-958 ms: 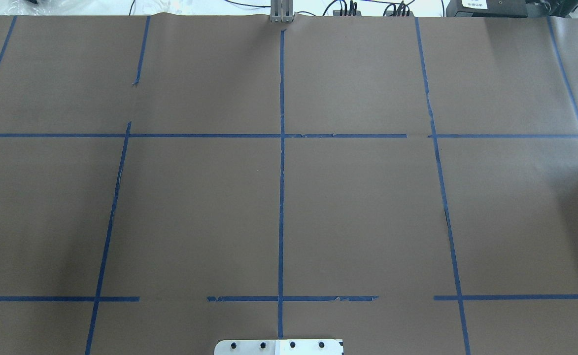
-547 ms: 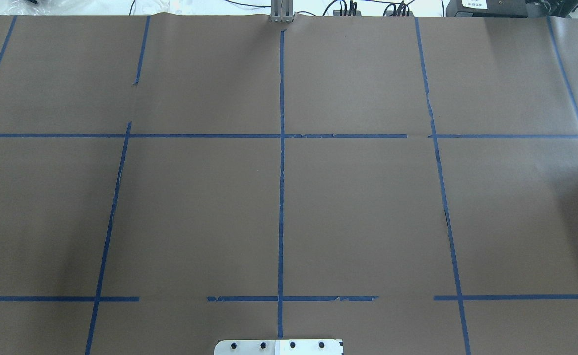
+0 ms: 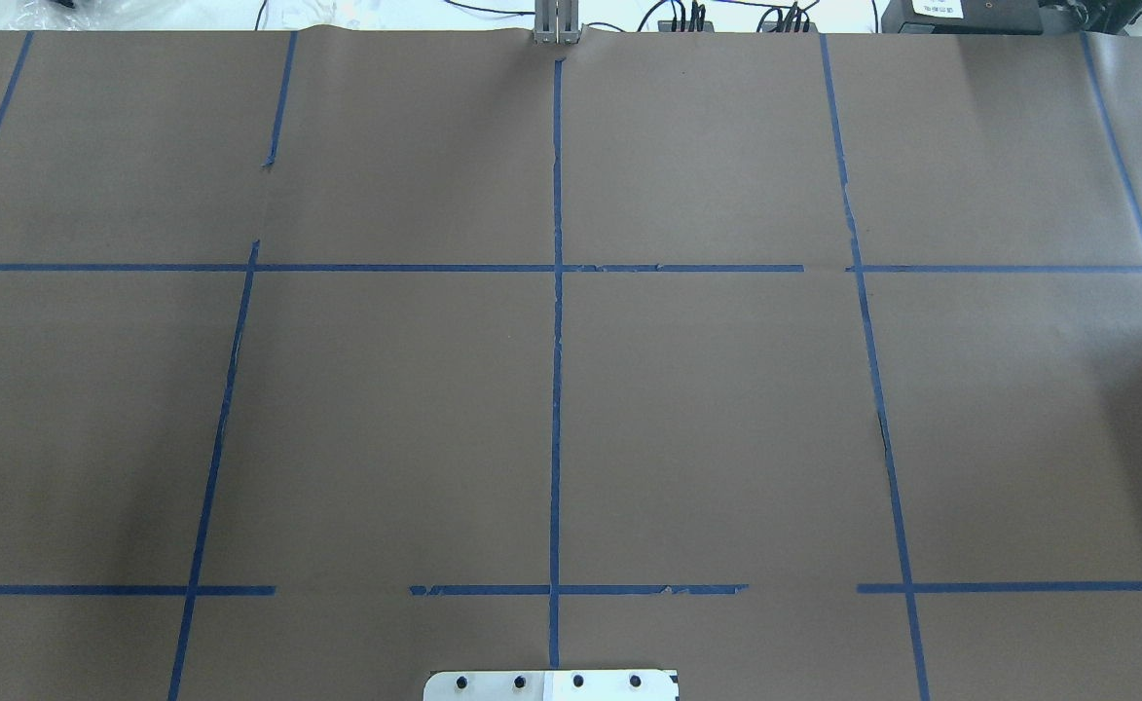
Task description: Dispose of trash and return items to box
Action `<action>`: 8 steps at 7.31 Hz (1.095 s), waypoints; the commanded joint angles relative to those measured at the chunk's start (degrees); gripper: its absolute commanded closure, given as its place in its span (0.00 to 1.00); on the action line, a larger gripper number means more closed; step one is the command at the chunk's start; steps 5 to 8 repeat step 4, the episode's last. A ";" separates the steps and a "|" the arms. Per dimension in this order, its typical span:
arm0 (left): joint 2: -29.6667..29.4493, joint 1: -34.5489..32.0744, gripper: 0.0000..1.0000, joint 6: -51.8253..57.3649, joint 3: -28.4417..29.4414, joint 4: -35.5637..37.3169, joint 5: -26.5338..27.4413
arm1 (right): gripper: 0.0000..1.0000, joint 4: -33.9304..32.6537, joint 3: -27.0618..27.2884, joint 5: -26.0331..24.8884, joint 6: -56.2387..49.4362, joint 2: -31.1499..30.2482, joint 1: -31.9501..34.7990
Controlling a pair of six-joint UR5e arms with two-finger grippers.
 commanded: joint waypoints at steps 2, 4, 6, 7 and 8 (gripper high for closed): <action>-0.41 0.05 0.00 -0.04 0.01 0.01 -0.01 | 0.00 0.00 -0.04 0.00 0.00 0.17 0.00; -0.41 0.05 0.00 -0.04 0.01 0.01 -0.01 | 0.00 0.09 -0.13 0.00 0.00 0.52 0.00; -0.41 0.05 0.00 -0.04 0.01 0.01 -0.01 | 0.00 0.09 -0.13 0.00 0.00 0.52 0.00; -0.41 0.05 0.00 -0.04 0.01 0.01 -0.01 | 0.00 0.09 -0.13 0.00 0.00 0.52 0.00; -0.41 0.05 0.00 -0.04 0.01 0.01 -0.01 | 0.00 0.09 -0.13 0.00 0.00 0.52 0.00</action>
